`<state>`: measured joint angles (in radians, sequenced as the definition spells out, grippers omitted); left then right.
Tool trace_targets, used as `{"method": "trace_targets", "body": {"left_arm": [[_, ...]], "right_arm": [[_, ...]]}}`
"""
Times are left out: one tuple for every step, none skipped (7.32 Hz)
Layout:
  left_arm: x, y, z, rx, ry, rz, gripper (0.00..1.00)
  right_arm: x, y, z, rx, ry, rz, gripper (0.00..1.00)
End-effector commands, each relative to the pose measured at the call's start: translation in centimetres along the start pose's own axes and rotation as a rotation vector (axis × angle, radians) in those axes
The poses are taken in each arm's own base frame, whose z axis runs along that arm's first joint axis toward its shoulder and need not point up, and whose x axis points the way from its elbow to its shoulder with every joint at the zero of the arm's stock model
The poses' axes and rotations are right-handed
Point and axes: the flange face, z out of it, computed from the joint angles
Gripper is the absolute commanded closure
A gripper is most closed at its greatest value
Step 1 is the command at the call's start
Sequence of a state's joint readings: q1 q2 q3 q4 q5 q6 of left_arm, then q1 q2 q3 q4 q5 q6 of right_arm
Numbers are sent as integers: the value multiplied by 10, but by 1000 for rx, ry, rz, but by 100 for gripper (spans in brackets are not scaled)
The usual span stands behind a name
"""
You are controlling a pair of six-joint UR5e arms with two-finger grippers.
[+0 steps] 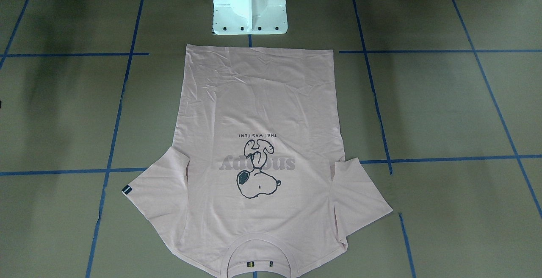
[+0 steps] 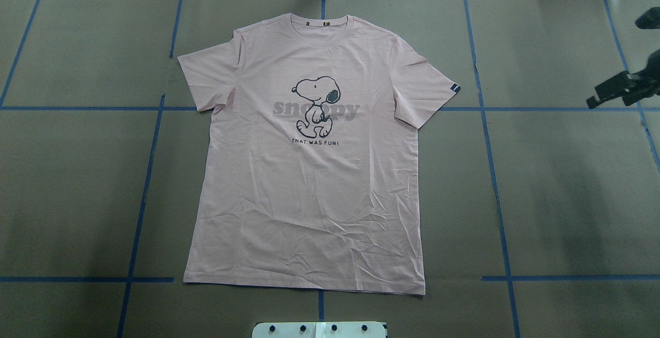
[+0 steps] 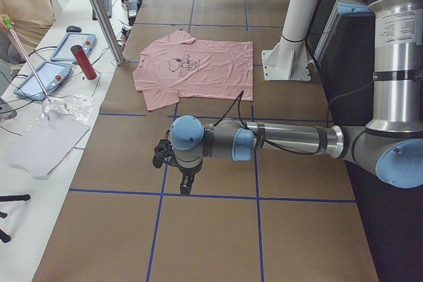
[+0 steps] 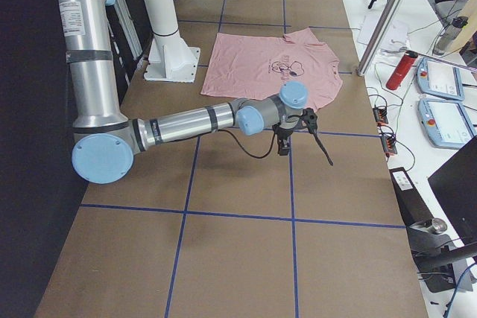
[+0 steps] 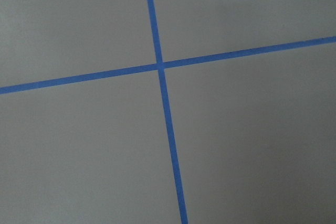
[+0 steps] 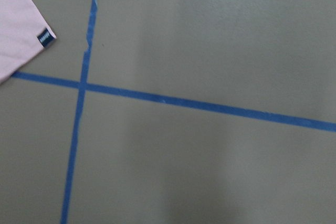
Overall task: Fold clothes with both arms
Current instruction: 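Move the right gripper toward the shirt's sleeve nearest it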
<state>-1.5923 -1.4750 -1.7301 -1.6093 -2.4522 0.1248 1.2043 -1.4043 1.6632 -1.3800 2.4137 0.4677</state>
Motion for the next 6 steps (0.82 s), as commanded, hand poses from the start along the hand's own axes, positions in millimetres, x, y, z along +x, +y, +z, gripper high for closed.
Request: {"method": "trace_targets", "body": {"left_arm": [[13, -3, -11, 27, 8, 30, 0], [14, -2, -11, 26, 8, 31, 0], [13, -2, -10, 26, 8, 33, 0], [13, -2, -10, 26, 8, 33, 0], [12, -2, -10, 26, 8, 31, 0], [12, -2, -10, 26, 8, 31, 0]], "right_arm": [[-145, -80, 60, 92, 109, 217, 1], [-165, -95, 77, 136, 105, 289, 16], [-165, -101, 114, 157, 54, 321, 21], [-168, -114, 138, 160, 30, 381, 24], [-182, -115, 149, 159, 41, 386, 24], [-181, -114, 157, 164, 60, 387, 27]]}}
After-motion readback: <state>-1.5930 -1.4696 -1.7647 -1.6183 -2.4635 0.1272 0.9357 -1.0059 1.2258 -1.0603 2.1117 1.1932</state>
